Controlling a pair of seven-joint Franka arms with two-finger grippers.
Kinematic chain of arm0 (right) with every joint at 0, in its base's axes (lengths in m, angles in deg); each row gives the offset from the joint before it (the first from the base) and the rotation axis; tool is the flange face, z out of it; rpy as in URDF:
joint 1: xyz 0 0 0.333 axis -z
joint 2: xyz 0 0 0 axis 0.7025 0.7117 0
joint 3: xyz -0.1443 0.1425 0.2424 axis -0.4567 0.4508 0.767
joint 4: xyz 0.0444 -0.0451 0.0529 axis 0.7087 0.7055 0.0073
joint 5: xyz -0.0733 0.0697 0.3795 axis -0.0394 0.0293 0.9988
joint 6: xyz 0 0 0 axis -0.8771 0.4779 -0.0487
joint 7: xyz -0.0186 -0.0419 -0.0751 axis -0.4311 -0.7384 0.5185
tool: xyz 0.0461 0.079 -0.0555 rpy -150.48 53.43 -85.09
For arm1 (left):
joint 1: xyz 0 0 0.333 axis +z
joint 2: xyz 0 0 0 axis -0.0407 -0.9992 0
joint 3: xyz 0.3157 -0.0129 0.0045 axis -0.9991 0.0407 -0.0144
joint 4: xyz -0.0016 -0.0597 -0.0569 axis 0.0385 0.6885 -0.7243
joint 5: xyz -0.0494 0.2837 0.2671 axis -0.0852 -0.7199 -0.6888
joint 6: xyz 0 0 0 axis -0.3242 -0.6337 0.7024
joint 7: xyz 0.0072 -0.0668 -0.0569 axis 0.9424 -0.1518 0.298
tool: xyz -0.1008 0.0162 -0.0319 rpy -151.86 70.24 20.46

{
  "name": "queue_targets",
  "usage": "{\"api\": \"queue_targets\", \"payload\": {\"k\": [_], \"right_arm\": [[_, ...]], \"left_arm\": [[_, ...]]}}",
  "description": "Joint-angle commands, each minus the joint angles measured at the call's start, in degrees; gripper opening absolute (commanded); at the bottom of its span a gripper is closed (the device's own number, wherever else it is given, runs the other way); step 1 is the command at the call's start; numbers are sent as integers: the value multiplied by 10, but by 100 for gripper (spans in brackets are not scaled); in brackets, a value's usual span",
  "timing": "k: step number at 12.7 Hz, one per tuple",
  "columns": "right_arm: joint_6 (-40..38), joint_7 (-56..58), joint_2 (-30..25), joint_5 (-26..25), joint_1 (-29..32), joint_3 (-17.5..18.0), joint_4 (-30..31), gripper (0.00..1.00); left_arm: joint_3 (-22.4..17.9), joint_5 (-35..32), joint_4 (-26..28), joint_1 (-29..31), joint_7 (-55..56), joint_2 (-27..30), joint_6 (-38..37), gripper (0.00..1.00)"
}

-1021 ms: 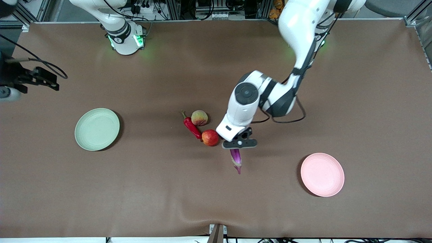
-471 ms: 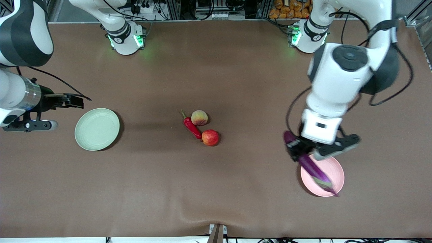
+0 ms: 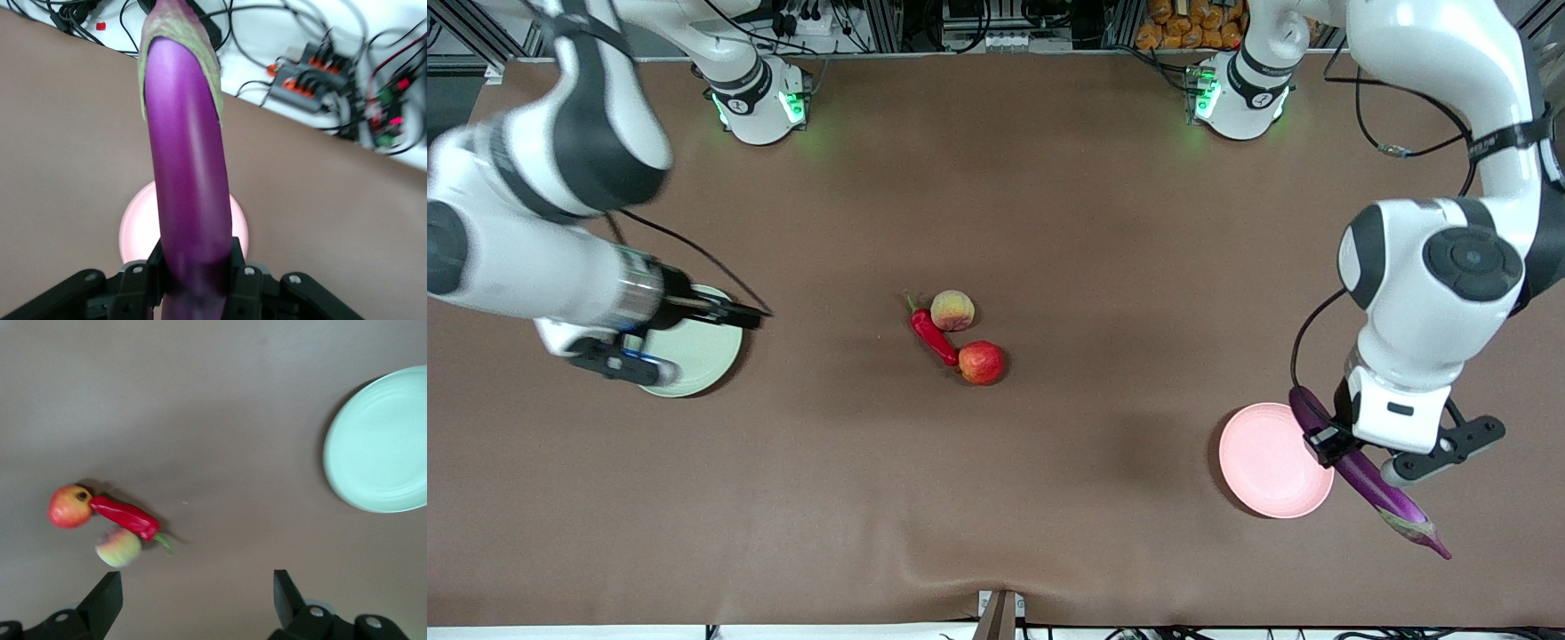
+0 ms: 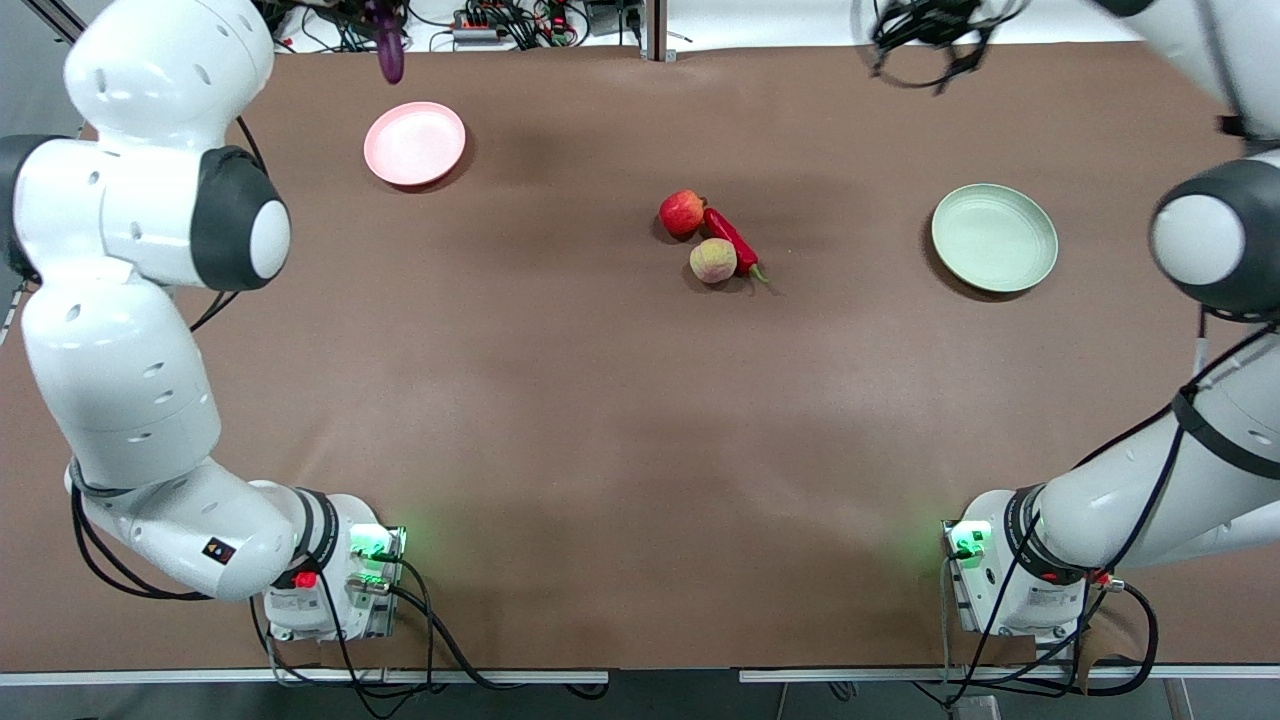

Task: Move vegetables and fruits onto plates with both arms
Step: 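Lift the eggplant with the left gripper while the right gripper reaches the pomegranate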

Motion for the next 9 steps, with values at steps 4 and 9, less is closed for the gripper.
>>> {"api": "queue_targets", "payload": {"k": [4, 9], "right_arm": [[219, -258, 131, 43, -143, -4, -22, 100], [376, -357, 206, 43, -202, -4, -32, 100]], "left_arm": [[12, 19, -2, 26, -224, -74, 12, 0], [32, 20, 18, 35, -379, -114, 0, 0]]}}
